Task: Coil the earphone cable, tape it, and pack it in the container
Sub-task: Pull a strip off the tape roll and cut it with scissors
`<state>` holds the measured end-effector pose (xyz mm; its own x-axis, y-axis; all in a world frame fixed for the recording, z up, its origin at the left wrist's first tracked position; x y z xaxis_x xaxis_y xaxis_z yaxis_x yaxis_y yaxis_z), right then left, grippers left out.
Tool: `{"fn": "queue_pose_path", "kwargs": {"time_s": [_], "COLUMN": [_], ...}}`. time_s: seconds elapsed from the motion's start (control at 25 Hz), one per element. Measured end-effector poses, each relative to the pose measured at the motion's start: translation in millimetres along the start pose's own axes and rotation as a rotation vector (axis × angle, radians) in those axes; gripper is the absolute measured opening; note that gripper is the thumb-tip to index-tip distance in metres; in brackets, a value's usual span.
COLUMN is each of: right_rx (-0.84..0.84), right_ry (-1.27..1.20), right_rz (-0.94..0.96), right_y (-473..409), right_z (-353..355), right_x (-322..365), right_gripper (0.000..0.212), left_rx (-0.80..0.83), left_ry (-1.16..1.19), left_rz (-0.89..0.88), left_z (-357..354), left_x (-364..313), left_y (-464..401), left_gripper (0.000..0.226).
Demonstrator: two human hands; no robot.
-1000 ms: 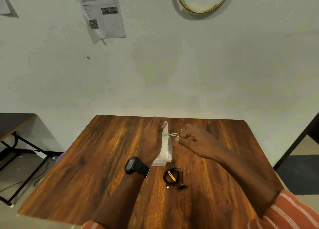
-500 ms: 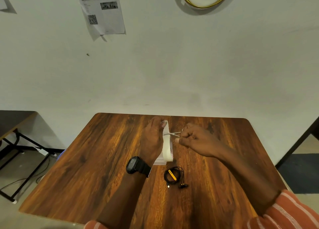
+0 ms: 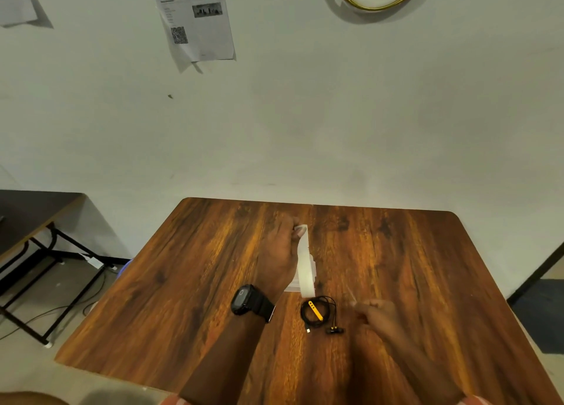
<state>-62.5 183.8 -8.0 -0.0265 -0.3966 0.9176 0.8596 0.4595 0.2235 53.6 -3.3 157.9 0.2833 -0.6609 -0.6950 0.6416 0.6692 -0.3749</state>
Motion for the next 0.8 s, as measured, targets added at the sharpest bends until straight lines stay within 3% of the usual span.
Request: {"fn": "queue_pose_path", "kwargs": {"time_s": [0.12, 0.28, 0.36, 0.44, 0.6, 0.8], "right_rx": [-0.124, -0.031, 0.032, 0.141, 0.444, 0.613], "right_ry": [-0.112, -0.411, -0.400, -0.279, 0.224, 0.571], "right_rz": [-0.065, -0.085, -0.002, 0.184, 0.633, 0.800], "right_y": [-1.7, -7.6, -10.3, -7.9, 11.6, 20.9], "right_z": [2.4, -1.4, 5.2, 20.2, 55.6, 66.9], "right_x": [-27.1, -26.1, 4.8, 53.7, 165.1, 232.7], "right_gripper": [0.033, 0.025, 0.026, 0.032, 0.025, 0.021], "left_rx": [0.045, 0.087, 0.092, 0.079, 0.071, 0.069], "left_ry": [-0.008, 0.004, 0.005, 0.026, 0.024, 0.029], "left_rz": [0.034, 0.018, 0.008, -0.017, -0.041, -0.092], "left_z": [-0.1, 3.8, 4.2, 4.2, 8.6, 15.8], "left_x": [2.4, -1.8, -3.3, -4.4, -10.2, -22.3], "left_y": [2.9, 5.3, 1.7, -2.5, -8.2, -6.9], "left_gripper": [0.014, 0.014, 0.014, 0.012, 0.013, 0.015]}}
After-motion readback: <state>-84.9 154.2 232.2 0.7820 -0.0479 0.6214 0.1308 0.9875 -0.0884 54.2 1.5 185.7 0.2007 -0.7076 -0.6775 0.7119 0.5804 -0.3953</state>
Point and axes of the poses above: each hand's wrist, its own y-axis away from the middle knuckle, its own z-axis out of the back of the hand, x = y × z, the point moved 2 cm from there along -y, towards the middle knuckle, and after that the axes turned 12 degrees about z, right-handed, at the moved point
